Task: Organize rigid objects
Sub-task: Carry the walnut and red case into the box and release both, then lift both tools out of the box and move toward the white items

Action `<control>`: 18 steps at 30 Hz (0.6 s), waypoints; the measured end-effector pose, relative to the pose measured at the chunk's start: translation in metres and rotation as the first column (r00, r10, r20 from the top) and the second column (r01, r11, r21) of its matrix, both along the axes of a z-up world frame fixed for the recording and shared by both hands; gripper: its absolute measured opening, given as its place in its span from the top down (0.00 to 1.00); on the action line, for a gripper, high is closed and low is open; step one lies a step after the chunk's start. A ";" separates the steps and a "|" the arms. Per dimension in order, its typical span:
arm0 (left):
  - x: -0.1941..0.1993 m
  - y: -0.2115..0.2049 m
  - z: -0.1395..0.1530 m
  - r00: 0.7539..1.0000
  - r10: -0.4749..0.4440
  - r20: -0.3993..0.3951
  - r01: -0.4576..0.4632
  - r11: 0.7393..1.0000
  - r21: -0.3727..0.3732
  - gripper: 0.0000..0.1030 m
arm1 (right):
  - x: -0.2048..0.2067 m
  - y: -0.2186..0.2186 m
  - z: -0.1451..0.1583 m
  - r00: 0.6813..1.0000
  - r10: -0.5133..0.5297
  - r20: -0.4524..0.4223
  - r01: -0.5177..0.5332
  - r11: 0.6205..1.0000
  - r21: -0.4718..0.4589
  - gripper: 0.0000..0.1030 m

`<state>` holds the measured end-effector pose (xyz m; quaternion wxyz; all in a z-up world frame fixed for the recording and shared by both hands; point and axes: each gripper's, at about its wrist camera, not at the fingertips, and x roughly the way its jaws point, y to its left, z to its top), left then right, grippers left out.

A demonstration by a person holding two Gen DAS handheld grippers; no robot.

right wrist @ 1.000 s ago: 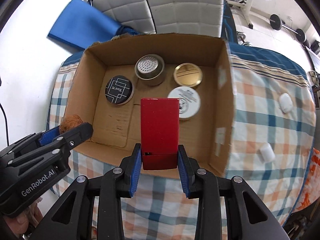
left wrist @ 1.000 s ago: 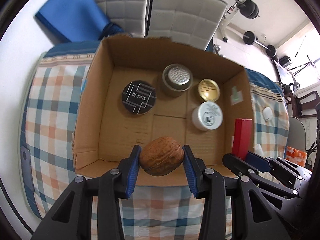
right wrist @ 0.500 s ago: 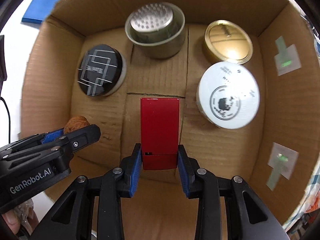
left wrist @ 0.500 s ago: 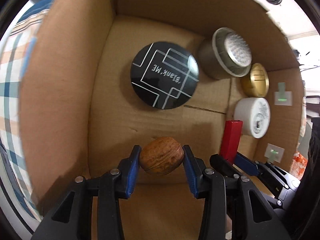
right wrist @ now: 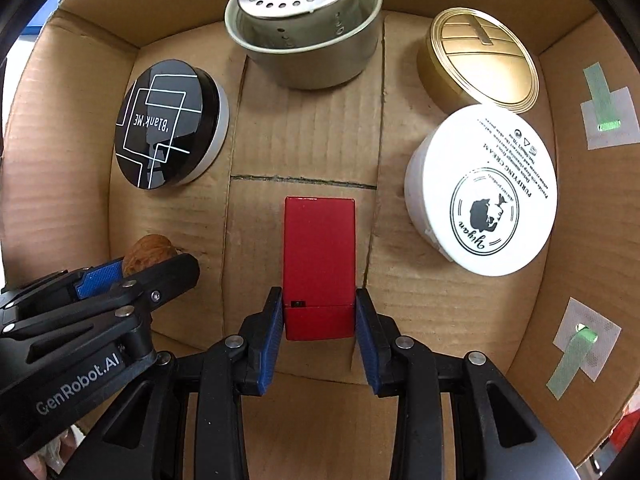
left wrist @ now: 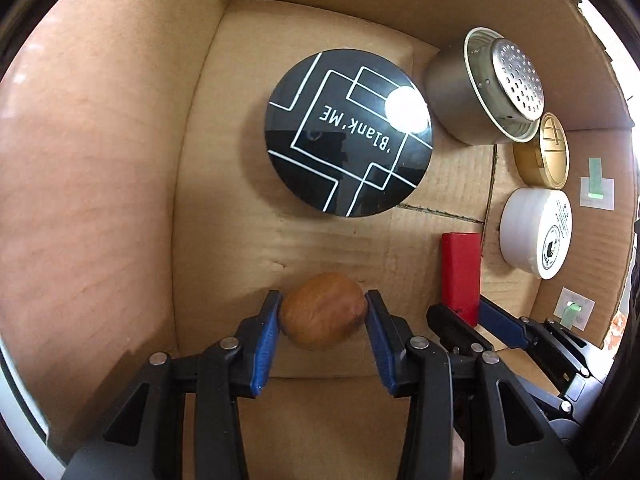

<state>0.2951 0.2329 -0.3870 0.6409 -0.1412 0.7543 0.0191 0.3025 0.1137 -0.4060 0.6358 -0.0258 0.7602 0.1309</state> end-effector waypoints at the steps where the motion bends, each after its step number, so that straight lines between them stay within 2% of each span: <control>1: 0.009 -0.002 0.005 1.000 -0.001 0.005 0.001 1.000 0.000 0.56 | -0.001 -0.001 0.001 1.000 -0.001 0.003 0.001 1.000 -0.007 0.60; 2: 0.008 -0.003 0.009 1.000 -0.005 0.011 0.005 1.000 0.007 0.48 | -0.001 -0.001 0.003 1.000 0.001 0.009 -0.001 1.000 -0.011 0.57; 4: 0.005 -0.005 0.022 0.999 -0.016 0.034 0.015 0.999 0.028 0.40 | 0.000 0.000 0.009 1.000 0.003 0.023 -0.003 1.000 -0.008 0.45; 6: 0.002 -0.007 0.037 0.998 -0.020 0.058 0.018 0.999 0.038 0.38 | -0.001 0.000 0.022 0.999 0.003 0.035 -0.003 1.000 -0.015 0.42; 8: -0.002 -0.008 0.050 0.997 -0.019 0.076 0.016 0.999 0.033 0.24 | -0.004 -0.005 0.034 0.999 -0.002 0.050 0.003 1.000 -0.017 0.37; 10: -0.007 -0.011 0.067 0.994 -0.022 0.103 0.018 0.999 0.036 0.14 | -0.006 -0.011 0.047 0.998 -0.005 0.068 0.006 1.000 -0.017 0.23; 12: -0.013 -0.015 0.082 0.992 -0.032 0.122 0.025 0.998 0.058 0.10 | -0.009 -0.017 0.062 0.995 -0.011 0.094 0.012 1.000 -0.012 0.09; 13: -0.015 -0.018 0.089 0.990 -0.036 0.134 0.027 0.997 0.065 0.01 | -0.010 -0.022 0.072 0.993 -0.021 0.114 0.022 1.000 -0.007 0.06; 15: -0.021 -0.024 0.104 0.986 -0.042 0.164 0.030 0.996 0.078 0.00 | -0.014 -0.027 0.087 0.989 -0.026 0.143 0.029 0.999 -0.019 0.00; 18: -0.030 -0.030 0.126 0.979 -0.049 0.199 0.031 0.995 0.095 0.00 | -0.020 -0.037 0.110 0.983 -0.041 0.179 0.044 0.999 -0.013 0.00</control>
